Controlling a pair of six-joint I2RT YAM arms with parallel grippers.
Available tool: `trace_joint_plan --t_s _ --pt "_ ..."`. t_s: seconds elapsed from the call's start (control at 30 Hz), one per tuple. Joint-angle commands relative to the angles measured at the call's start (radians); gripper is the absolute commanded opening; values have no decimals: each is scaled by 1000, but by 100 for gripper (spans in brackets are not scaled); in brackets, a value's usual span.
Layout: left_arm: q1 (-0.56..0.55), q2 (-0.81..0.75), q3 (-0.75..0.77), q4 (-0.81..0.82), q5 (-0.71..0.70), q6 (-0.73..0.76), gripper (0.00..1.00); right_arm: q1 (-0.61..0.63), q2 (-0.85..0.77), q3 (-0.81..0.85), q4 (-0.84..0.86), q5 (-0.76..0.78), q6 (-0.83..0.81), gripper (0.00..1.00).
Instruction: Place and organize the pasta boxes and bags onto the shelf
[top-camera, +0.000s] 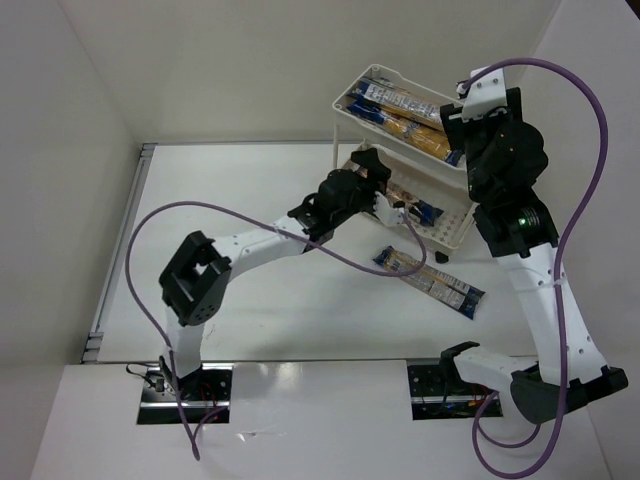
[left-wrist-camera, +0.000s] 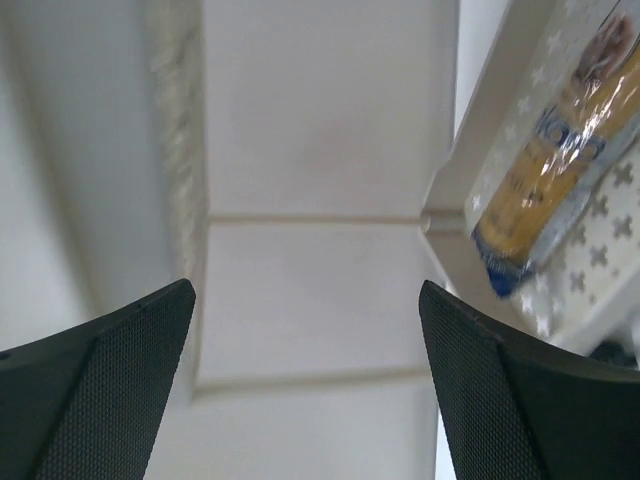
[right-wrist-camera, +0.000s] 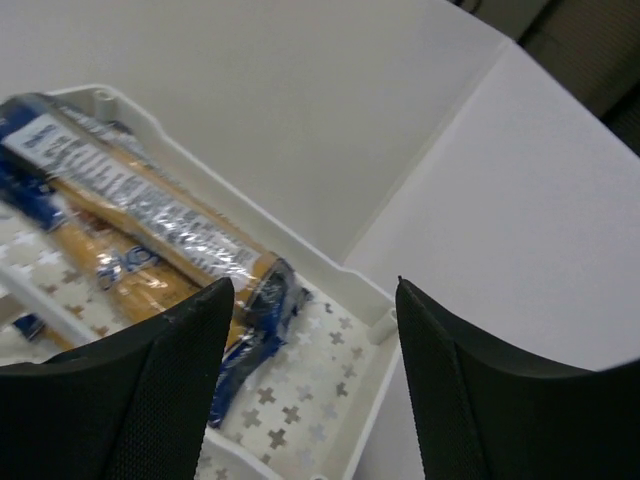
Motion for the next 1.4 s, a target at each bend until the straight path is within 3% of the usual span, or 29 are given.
trace_joint_plan --t_s 0.0,0.2,0.33,0.4,0.43,0.53,0.6,0.63,0.73,0.97,1.13,1.37 --pt "-37 -174 -93 31 -74 -99 100 -6 -5 47 -95 -141 73 72" --pt "-57 -374 -330 -131 -179 -214 100 17 42 80 -314 -463 83 73" --pt "-57 -584 -511 -393 -264 -378 100 45 125 51 -511 -517 31 73" --pt "-57 -732 -576 -484 -307 -499 100 139 125 -53 -539 -474 8 74" --pt "-57 -774 -596 -603 -332 -548 100 170 125 -86 -552 -474 8 74" --pt "49 -898 -627 -809 -369 -736 100 215 195 -172 -623 -516 20 77" --pt "147 -961 -654 -852 -360 -818 100 215 240 -251 -651 -517 5 77" --pt "255 -972 -665 -883 -341 -838 100 215 267 -284 -642 -491 5 77" --pt "441 -972 -665 -928 -268 -922 100 215 297 -386 -564 -428 5 77" --pt "668 -972 -663 -889 -134 -1047 100 215 326 -581 -427 -264 24 77" --pt "690 -959 -639 -899 -123 -1047 100 194 285 -641 -401 -213 54 79" --pt "690 -836 -573 -940 -102 -1077 100 50 311 -686 -353 -222 32 80"
